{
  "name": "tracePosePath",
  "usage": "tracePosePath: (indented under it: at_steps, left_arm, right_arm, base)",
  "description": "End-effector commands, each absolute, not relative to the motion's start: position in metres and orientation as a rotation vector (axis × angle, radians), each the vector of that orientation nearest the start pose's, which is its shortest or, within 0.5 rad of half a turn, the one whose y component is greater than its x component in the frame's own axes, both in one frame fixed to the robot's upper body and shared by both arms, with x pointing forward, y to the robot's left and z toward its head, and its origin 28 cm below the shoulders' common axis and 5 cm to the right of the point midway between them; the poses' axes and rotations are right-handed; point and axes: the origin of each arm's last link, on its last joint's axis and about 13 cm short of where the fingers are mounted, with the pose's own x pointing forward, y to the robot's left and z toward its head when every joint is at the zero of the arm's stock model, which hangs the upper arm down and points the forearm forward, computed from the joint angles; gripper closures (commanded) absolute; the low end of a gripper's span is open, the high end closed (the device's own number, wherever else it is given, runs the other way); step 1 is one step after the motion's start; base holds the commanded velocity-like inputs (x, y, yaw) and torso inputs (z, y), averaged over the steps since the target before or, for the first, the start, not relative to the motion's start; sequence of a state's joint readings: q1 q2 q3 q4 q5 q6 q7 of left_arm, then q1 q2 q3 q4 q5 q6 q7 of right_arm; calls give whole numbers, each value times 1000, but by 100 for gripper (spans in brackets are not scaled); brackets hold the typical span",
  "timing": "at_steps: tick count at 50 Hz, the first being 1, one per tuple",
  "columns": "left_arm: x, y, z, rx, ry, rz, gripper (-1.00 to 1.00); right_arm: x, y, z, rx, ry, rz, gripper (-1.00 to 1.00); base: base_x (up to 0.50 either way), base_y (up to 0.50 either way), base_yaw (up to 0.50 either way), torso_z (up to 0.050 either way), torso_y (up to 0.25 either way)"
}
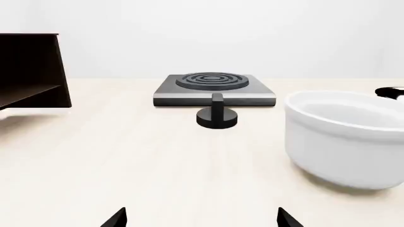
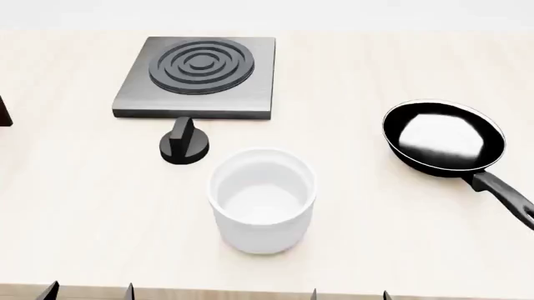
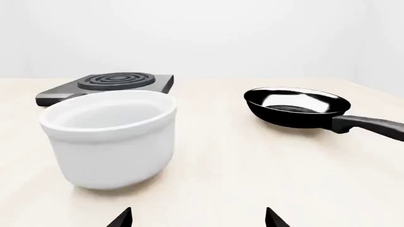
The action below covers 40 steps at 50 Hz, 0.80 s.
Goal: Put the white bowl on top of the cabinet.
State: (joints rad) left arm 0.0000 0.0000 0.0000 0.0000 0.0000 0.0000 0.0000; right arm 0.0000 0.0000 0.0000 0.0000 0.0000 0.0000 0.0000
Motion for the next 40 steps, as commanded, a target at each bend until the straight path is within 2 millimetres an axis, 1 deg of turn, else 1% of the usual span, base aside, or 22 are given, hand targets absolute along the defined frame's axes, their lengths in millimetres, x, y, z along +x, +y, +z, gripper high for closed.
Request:
tracePosePath:
  at_steps: [1,15,20,22,23,25,27,31,32,33,35,36,40]
  left_arm:
    - [210,205,13,0,0,0,-100]
    - [210,206,13,-2,-1,3,-100]
    - [208,210,14,-42,-3,70,-100]
    - [207,211,16,19,1,109,-100]
    - [206,212,17,40,10,137,-100]
    - [199,218,27,17,-31,248,-100]
    - [194,221,34,-3,-51,297,-100]
    - [187,225,44,68,-63,412,-100]
    - [182,229,48,62,-71,493,-100]
    - [180,231,49,56,-68,522,-100]
    - [174,237,51,47,-61,657,-100]
    - [168,243,53,-11,-68,719,-100]
    - [156,253,56,26,-73,857,-100]
  right_arm:
    - [210,-96,13,-7,4,-1,-100]
    - [209,-95,12,-6,8,-1,-100]
    - [210,-95,12,-4,13,-6,-100]
    - [210,-96,11,0,14,-7,-100]
    - [210,-96,11,0,13,-7,-100]
    - [210,-96,11,2,14,-8,-100]
    - [211,-95,11,2,14,-8,-100]
    - [211,-95,11,3,15,-9,-100]
    - [212,-95,11,2,15,-9,-100]
    - [212,-95,11,2,15,-9,-100]
    - [212,-95,11,2,15,-9,-100]
    - [212,-95,11,3,15,-8,-100]
    - [212,-95,11,3,15,-8,-100]
  base:
    - [0,0,0,0,0]
    - [0,0,0,0,0]
    - [0,0,0,0,0]
    - [0,0,0,0,0]
    - [0,0,0,0,0]
    - [0,0,0,0,0]
    - [0,0,0,0,0]
    - [0,0,0,0,0]
    - [0,0,0,0,0]
    - [0,0,0,0,0]
    - [0,0,0,0,0]
    - [0,0,0,0,0]
    - [0,0,0,0,0]
